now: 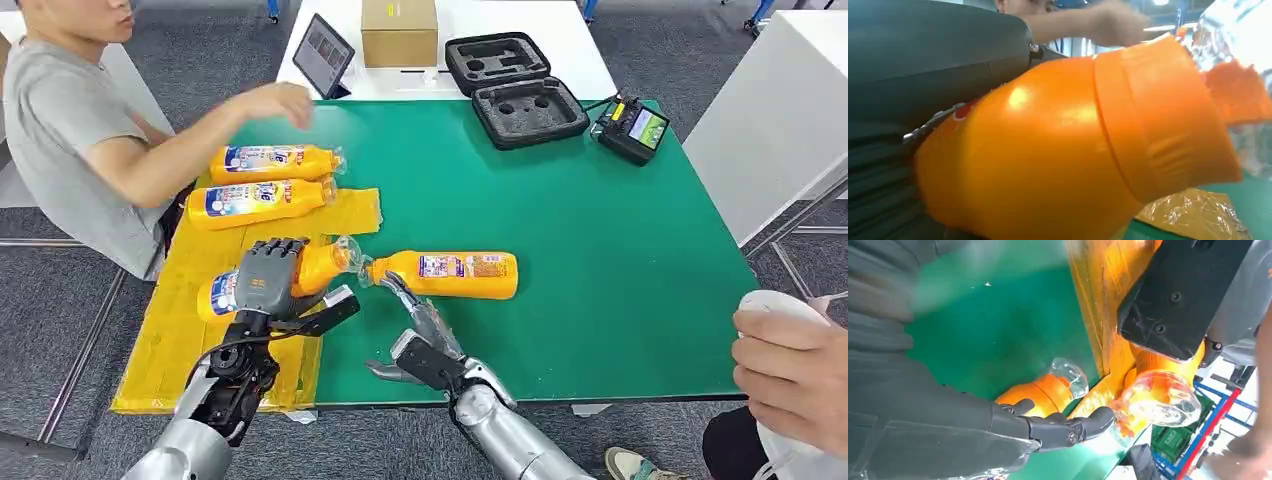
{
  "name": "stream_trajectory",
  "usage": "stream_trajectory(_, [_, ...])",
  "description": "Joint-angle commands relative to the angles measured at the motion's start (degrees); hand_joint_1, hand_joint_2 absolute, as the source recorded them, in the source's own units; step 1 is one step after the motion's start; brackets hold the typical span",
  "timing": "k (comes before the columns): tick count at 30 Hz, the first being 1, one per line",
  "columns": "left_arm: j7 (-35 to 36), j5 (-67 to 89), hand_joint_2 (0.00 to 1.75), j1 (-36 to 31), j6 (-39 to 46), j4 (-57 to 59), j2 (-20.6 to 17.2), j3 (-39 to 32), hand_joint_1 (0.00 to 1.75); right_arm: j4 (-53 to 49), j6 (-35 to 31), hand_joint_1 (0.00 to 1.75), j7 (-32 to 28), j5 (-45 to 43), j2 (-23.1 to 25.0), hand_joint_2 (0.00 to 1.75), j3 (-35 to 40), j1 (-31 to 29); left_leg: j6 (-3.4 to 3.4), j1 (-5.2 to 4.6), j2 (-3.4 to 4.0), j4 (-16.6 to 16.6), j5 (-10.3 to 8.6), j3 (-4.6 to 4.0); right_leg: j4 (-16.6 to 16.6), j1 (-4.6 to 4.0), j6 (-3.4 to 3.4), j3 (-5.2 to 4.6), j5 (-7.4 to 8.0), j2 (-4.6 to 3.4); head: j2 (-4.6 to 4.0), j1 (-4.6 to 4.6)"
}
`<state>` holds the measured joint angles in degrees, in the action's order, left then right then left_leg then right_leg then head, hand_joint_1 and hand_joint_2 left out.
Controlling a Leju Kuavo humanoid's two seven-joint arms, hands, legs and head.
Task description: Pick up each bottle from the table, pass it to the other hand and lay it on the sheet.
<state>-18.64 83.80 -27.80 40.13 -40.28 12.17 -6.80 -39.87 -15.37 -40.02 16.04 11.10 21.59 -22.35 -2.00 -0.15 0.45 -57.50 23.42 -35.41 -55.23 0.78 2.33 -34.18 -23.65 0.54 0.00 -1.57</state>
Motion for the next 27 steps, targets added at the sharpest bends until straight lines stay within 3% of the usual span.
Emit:
stream_trajectory(1, [2.15,-1.45,0.0,-5.42,-0.13,12.11,-2.43,1.91,1.75,3.37,-0.21,0.0,0.02,-2.07,-1.21,1.75,1.43,-2.74,0.12,0.05,-0.08,-0.01,0.08,0.23,-0.01,-0.04,-0.1,0.25,-0.08,0.01,0.0,0.0])
stream_trajectory(23, [6.31,0.52,0.0,-4.85,-0.13,15.62,-3.59,5.39,1.75,4.33,-1.18,0.0,0.02,-4.33,-1.82,1.75,4.3,-3.15,0.07,0.01,0.05,0.07,0.05,0.3,0.03,0.0,-0.06,0.27,-0.03,-0.1,0.0,0.0])
stream_trajectory(25, [6.8,1.02,0.0,-5.11,-0.13,16.66,-3.68,5.94,1.43,4.28,-1.28,0.0,0.02,-4.42,-1.9,1.75,4.15,-3.03,0.07,0.0,0.07,0.07,0.05,0.3,0.04,0.0,-0.06,0.27,-0.02,-0.12,0.0,0.0])
stream_trajectory(26, [7.97,2.53,0.0,-5.42,-0.13,17.42,-3.97,7.07,0.56,4.15,-1.43,0.0,0.02,-4.44,-1.99,1.75,4.11,-2.88,0.11,0.03,0.09,0.06,0.1,0.41,0.04,-0.02,-0.1,0.38,-0.06,-0.17,0.0,0.0])
stream_trajectory(27, [8.46,3.18,0.0,-5.51,-0.13,17.63,-4.1,7.57,0.16,4.06,-1.37,0.0,0.02,-4.53,-2.02,1.75,4.07,-2.79,0.09,0.01,0.03,0.08,0.06,0.37,0.05,-0.01,-0.07,0.35,-0.05,-0.09,0.0,0.0])
